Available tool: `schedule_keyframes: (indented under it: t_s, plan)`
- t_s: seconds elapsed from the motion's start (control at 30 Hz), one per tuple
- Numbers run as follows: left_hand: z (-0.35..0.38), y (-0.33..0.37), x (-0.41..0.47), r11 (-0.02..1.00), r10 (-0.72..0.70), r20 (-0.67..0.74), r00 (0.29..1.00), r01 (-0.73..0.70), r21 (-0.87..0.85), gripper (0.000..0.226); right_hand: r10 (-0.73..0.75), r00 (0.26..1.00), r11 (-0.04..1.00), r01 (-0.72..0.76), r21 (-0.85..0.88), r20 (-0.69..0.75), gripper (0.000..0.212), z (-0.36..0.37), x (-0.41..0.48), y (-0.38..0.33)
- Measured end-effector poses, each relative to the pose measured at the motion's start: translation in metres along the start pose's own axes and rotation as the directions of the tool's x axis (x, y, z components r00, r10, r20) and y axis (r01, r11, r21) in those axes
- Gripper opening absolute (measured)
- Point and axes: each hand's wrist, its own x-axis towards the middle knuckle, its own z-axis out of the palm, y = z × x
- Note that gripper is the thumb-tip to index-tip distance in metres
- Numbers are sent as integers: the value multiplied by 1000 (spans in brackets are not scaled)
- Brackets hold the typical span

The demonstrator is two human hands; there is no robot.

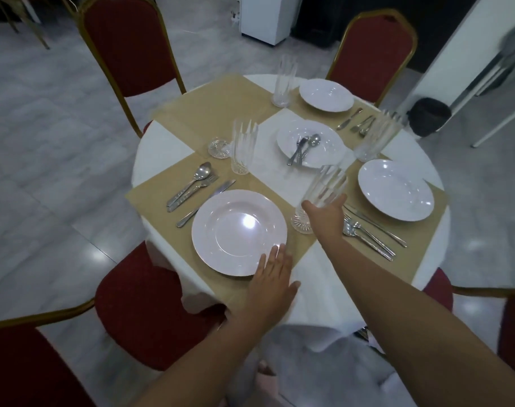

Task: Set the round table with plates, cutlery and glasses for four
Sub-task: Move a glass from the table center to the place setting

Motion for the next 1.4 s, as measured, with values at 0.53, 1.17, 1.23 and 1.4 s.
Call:
schedule_keyframes:
  t_s: [0.53, 1.17, 1.23, 1.4]
  plan:
    - [37, 28, 0, 1000, -24, 69, 997, 23, 17, 60, -90, 965, 993, 107, -56, 246, 69, -5, 19, 40]
    - [44, 33, -5, 990, -144, 36, 989, 144, 9, 64, -137, 953, 971, 182, -153, 269, 61, -10, 29, 59]
    - [45, 33, -5, 990, -138, 32, 990, 138, 1, 65, -135, 954, 969, 184, -166, 269, 61, -11, 30, 59]
    - [47, 32, -5, 990, -140, 31, 990, 140, 3, 66, -129, 954, 965, 184, -186, 272, 63, -13, 29, 59]
